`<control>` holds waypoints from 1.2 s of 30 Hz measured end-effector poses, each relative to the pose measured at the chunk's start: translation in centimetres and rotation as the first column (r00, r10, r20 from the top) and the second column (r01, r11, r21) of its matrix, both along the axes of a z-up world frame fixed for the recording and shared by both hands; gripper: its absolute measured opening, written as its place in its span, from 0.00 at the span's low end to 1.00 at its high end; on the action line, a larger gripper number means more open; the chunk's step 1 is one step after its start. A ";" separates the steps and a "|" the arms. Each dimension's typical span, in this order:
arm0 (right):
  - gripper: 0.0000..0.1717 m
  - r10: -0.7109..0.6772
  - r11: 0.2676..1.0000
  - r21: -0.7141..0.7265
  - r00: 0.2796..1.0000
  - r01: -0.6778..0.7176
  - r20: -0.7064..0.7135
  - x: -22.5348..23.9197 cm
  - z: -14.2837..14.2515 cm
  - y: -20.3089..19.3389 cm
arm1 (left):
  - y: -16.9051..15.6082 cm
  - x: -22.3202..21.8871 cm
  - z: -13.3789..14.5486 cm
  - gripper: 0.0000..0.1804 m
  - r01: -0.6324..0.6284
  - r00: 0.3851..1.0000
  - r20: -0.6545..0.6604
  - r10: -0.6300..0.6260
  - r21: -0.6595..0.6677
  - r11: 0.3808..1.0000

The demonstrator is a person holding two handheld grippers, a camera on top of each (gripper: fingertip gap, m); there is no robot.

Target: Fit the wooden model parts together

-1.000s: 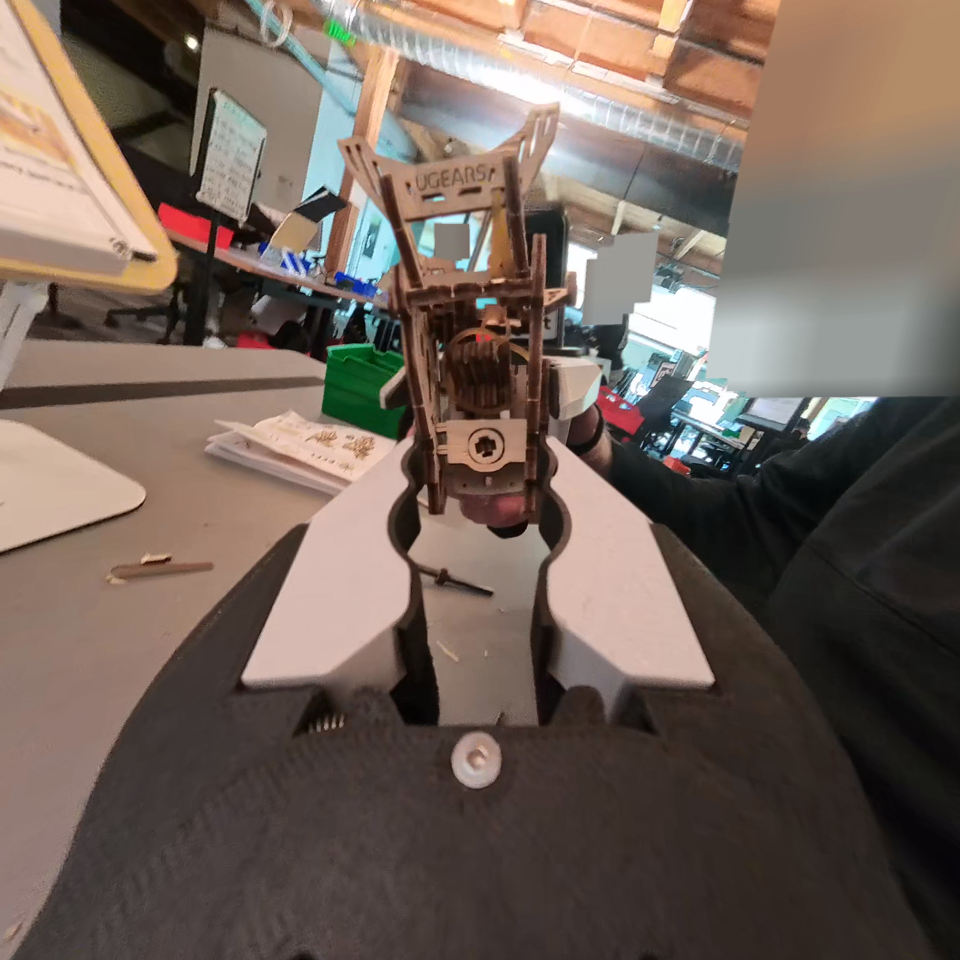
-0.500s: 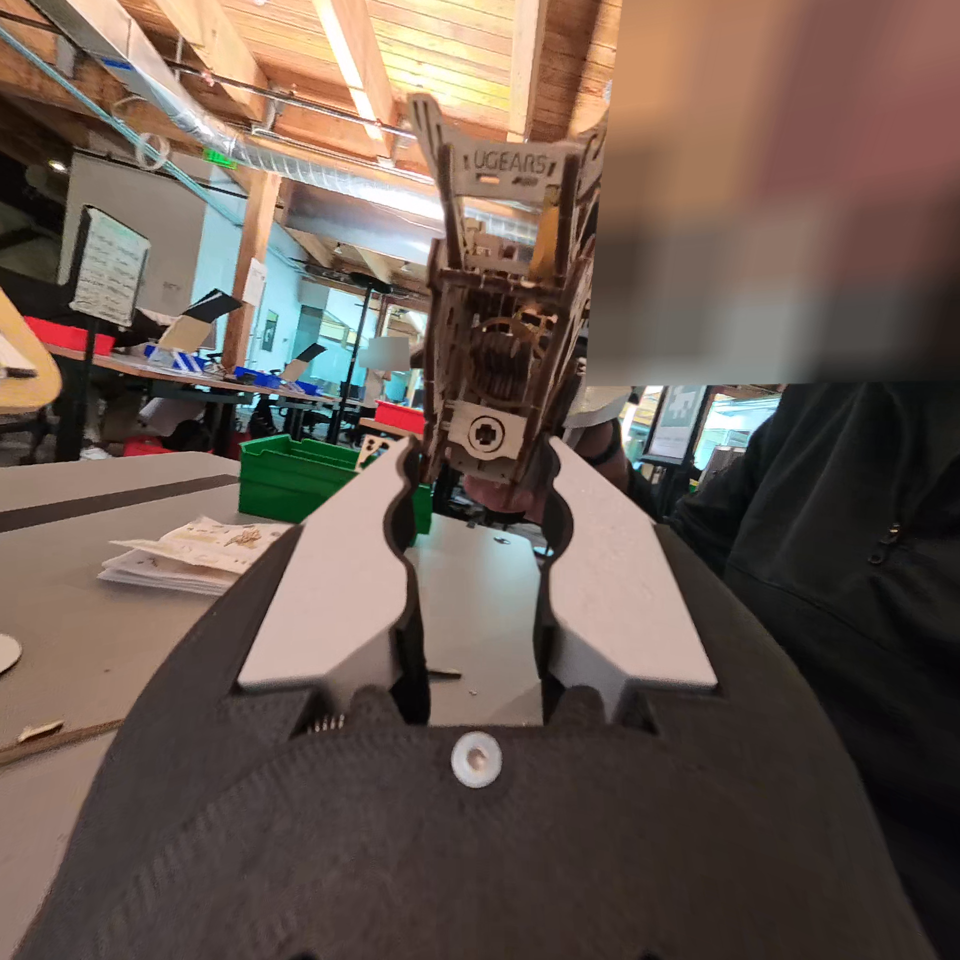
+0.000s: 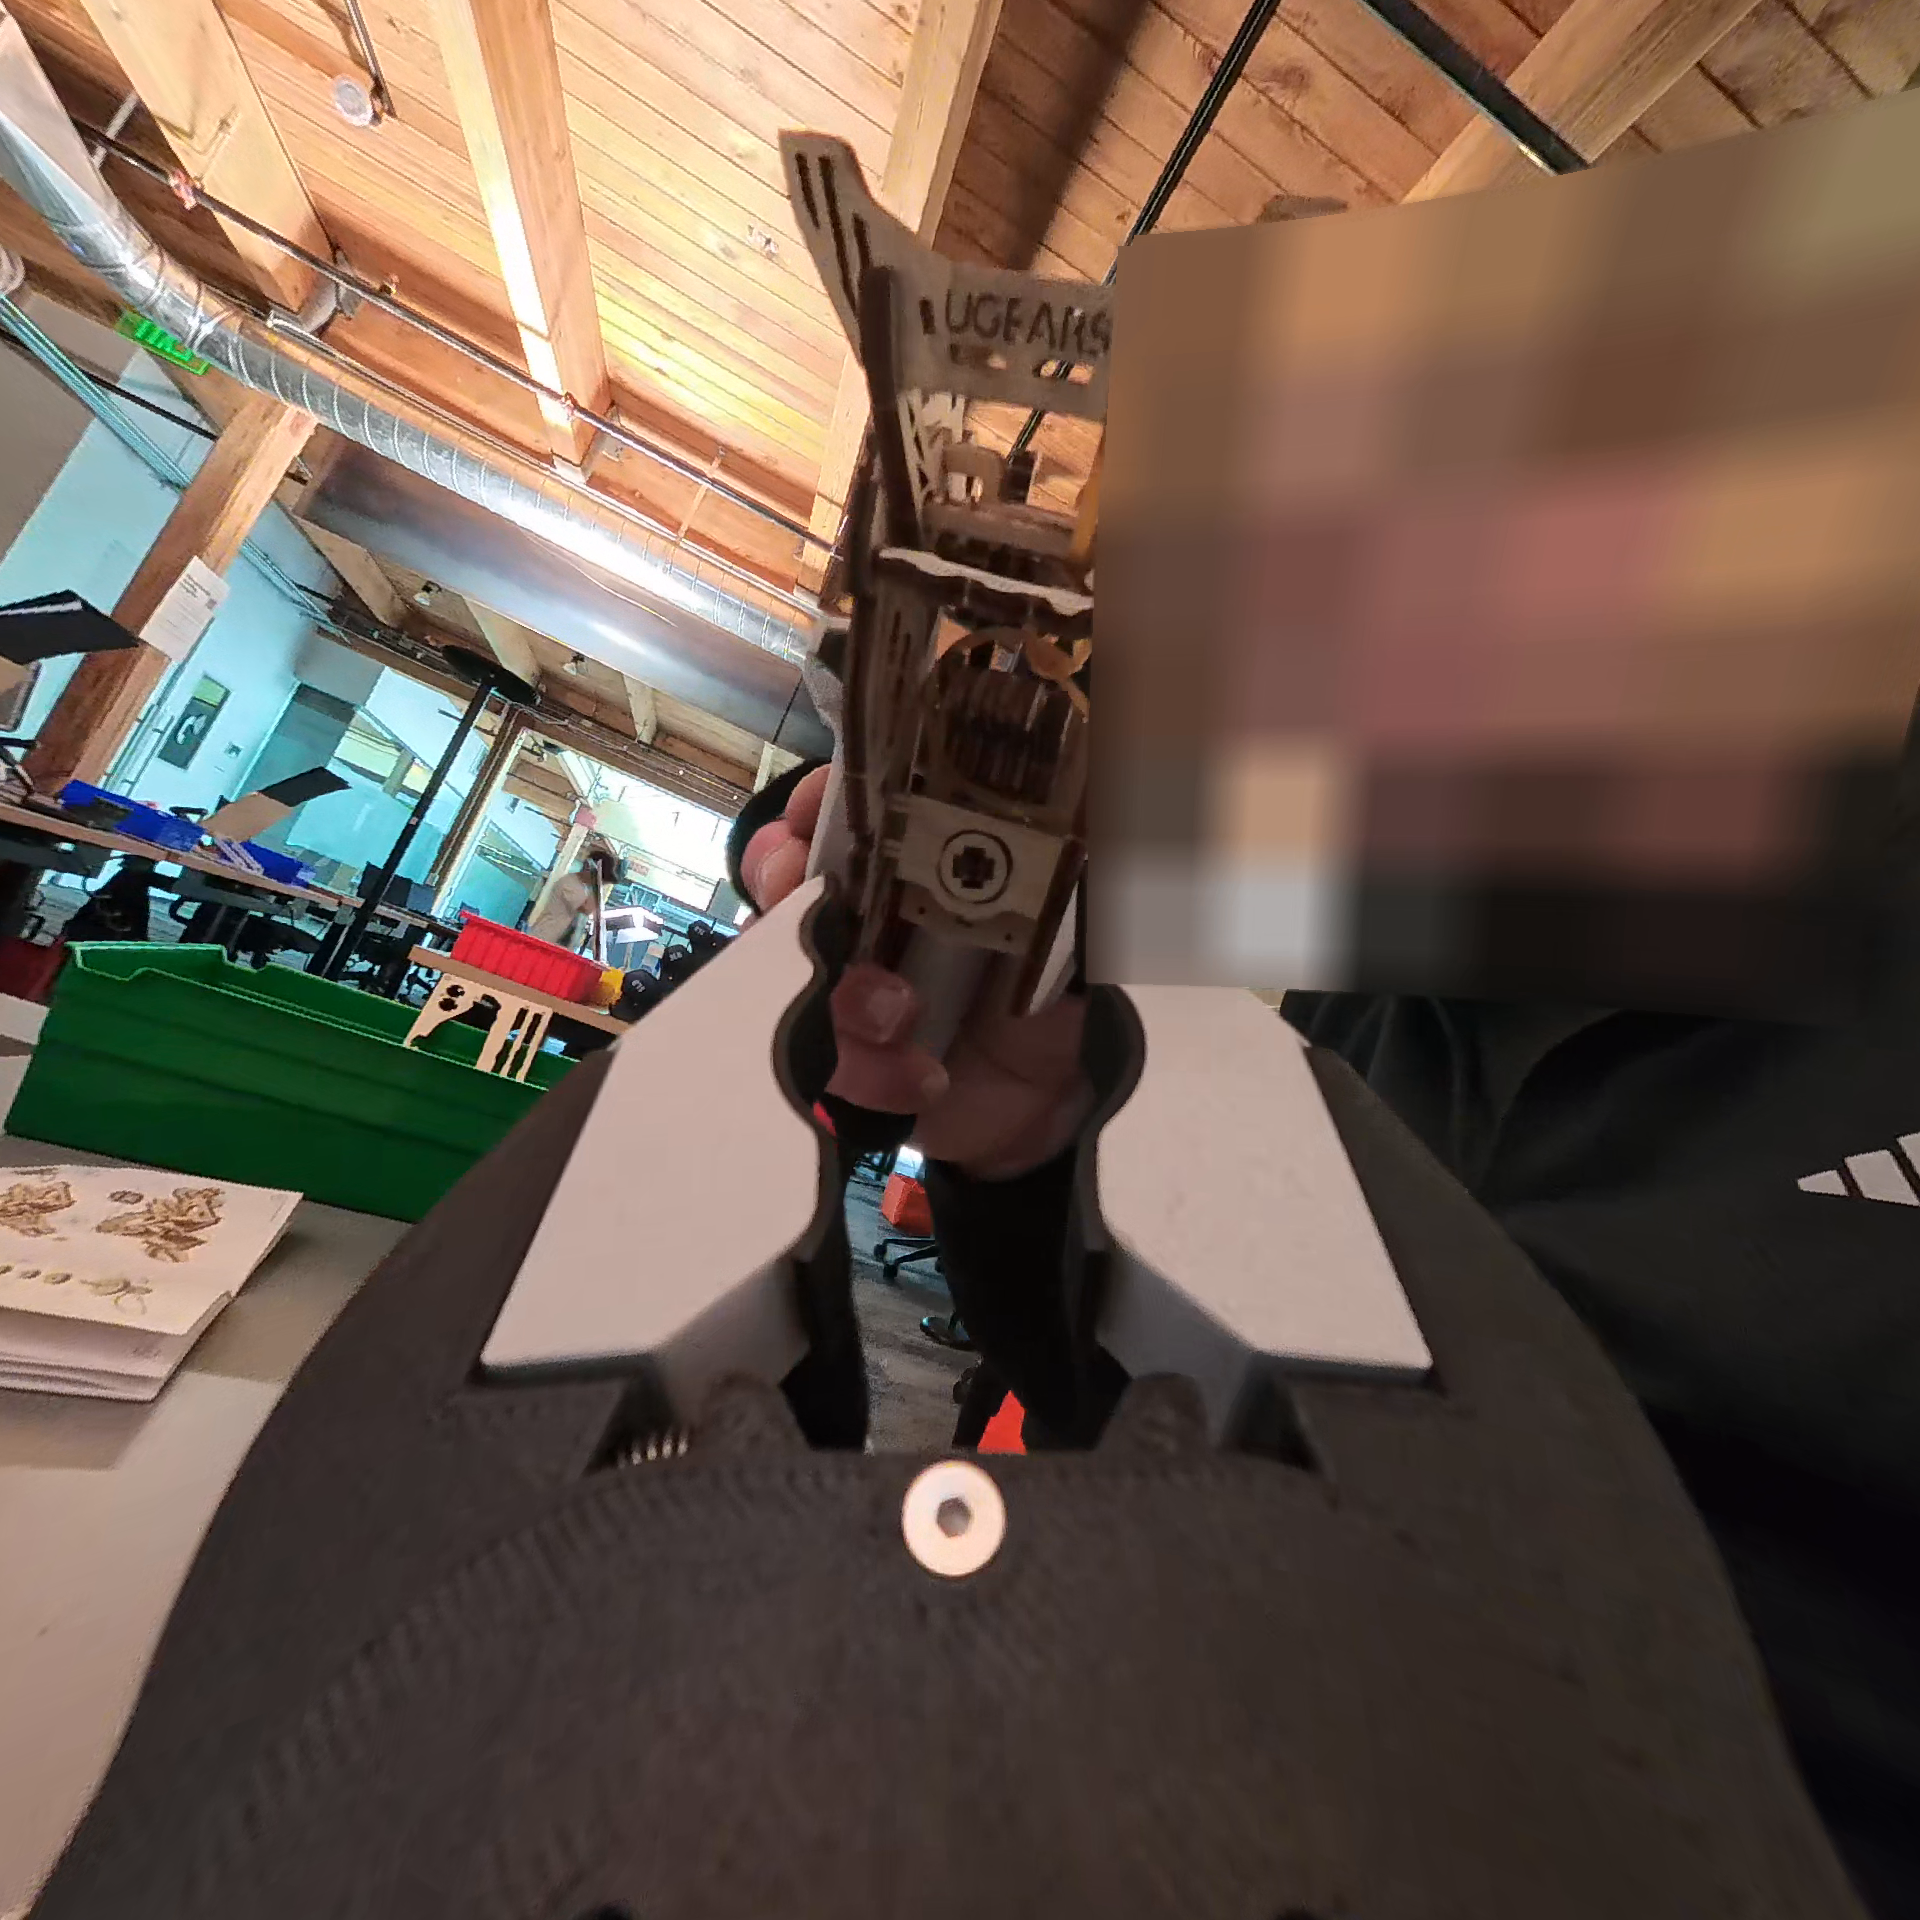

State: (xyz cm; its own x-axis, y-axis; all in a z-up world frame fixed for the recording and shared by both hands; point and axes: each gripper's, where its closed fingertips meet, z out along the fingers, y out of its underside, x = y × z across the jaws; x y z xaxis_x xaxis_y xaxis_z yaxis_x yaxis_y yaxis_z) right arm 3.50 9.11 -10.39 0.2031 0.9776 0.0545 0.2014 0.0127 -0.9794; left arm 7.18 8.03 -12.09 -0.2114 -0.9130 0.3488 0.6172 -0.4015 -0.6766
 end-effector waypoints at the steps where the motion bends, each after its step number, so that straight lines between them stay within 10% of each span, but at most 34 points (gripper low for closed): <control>1: 0.33 -0.003 1.000 -0.012 1.000 0.002 -0.013 0.1 0.1 0.1 | 0.1 0.0 0.0 0.23 0.000 1.000 0.004 0.000 -0.005 1.000; 16: 0.30 0.034 0.997 -0.066 0.992 -0.042 -0.120 1.2 -0.6 0.5 | 0.6 0.6 -0.6 0.26 0.023 1.000 0.017 -0.023 -0.040 0.999; 26: 0.30 -0.101 0.994 0.044 0.995 0.102 -0.015 1.6 -2.2 2.9 | 3.3 -3.8 -2.4 0.40 -0.406 0.898 -0.213 0.385 -0.064 0.912; 36: 0.30 -0.186 0.959 0.238 0.975 0.152 0.125 0.1 -4.9 3.3 | 4.1 -2.0 -2.5 0.40 -0.571 0.753 -0.382 0.535 0.024 0.820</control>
State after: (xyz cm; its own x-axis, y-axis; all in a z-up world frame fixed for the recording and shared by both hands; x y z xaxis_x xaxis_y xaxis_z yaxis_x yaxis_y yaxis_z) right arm 3.62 12.43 -15.32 0.3377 0.8884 0.3109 0.3590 0.1837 -0.9151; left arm 5.19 12.09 -14.56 0.4761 -0.7924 0.3813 0.4733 -0.1345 -0.8706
